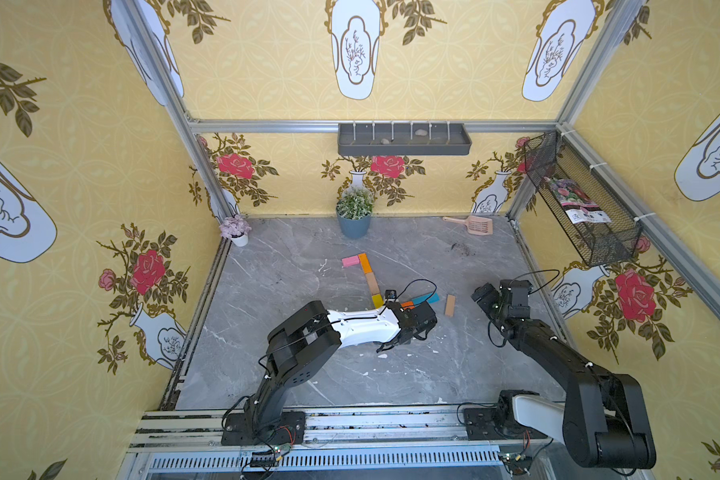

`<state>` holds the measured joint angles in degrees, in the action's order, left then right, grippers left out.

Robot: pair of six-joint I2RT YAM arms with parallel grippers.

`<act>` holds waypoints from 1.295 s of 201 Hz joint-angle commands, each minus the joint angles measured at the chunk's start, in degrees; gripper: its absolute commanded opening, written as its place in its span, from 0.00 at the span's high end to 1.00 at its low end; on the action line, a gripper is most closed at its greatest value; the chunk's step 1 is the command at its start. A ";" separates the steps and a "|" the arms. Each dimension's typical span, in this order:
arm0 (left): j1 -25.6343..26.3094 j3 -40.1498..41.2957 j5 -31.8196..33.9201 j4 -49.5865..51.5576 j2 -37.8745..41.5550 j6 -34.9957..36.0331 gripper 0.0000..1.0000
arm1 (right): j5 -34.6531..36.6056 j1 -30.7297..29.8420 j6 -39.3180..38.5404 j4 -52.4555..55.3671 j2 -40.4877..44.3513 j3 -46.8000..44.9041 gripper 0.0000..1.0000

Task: Assemble a giraffe with building blocks
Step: Assemble the building block at the center of the board.

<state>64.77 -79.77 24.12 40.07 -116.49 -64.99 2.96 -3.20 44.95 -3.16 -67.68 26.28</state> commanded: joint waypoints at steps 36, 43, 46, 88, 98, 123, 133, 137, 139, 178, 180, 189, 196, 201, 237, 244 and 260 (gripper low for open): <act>-0.09 0.03 1.00 1.45 -0.07 -0.22 0.56 | -0.10 0.04 0.05 -1.07 0.22 -0.27 0.05; -0.04 0.05 0.98 1.40 0.07 -0.23 0.51 | -0.13 0.04 0.02 -1.06 0.20 -0.26 0.05; -0.08 0.12 1.07 1.40 0.16 -0.22 0.49 | -0.15 0.03 0.02 -1.06 0.26 -0.27 0.05; 0.27 -0.36 1.35 1.01 2.04 -0.15 0.40 | 0.02 0.10 -0.23 -0.98 0.62 -0.29 0.05; 0.35 -0.64 1.54 1.06 2.98 -0.19 0.39 | 0.16 0.17 -0.38 -0.98 0.62 -0.27 0.05; 0.28 -0.76 1.38 1.56 6.93 0.25 0.38 | 1.06 0.08 -1.17 -0.58 1.18 0.13 0.05; -0.26 -0.63 1.54 1.82 9.15 1.40 0.37 | 1.26 0.13 -1.59 -0.58 1.95 0.04 0.05; -0.74 -0.43 1.55 1.97 10.11 1.93 0.37 | 1.26 0.13 -1.72 -0.60 2.36 0.00 0.05; -1.02 -0.33 1.50 1.97 10.81 2.32 0.37 | 1.28 0.13 -1.84 -0.62 2.48 -0.09 0.05; -14.51 7.09 -5.95 -5.06 23.65 13.93 0.35 | -1.23 -1.22 -4.62 -0.88 7.23 -1.90 0.05; -15.18 7.65 -5.89 -5.68 24.44 14.63 0.35 | -1.82 -1.33 -4.72 -0.82 7.52 -1.84 0.05; -17.76 10.38 -4.24 -8.06 27.61 16.76 0.35 | -5.40 -2.09 -4.96 0.11 8.51 -1.04 0.05; -19.49 12.59 -3.06 -10.13 29.64 18.08 0.35 | -8.43 -3.23 -5.22 1.46 9.02 0.05 0.05; -20.76 14.15 -1.97 -11.35 30.64 18.70 0.35 | -10.25 -4.72 -5.41 2.27 9.28 0.71 0.06; -25.83 23.68 3.26 -19.11 30.24 21.94 0.22 | -14.23 -25.81 -0.61 2.27 11.19 1.02 0.06; -26.58 24.33 3.49 -19.63 28.97 24.04 0.22 | -13.89 -29.86 0.58 1.43 10.49 1.19 0.07; -28.34 25.39 3.10 -21.65 27.68 25.27 0.21 | -13.31 -37.14 1.49 2.22 6.58 4.27 0.07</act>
<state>38.46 -56.07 25.63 25.10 -87.31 -44.73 -8.99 -32.27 43.24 -0.58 -57.69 27.75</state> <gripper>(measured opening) 0.788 0.933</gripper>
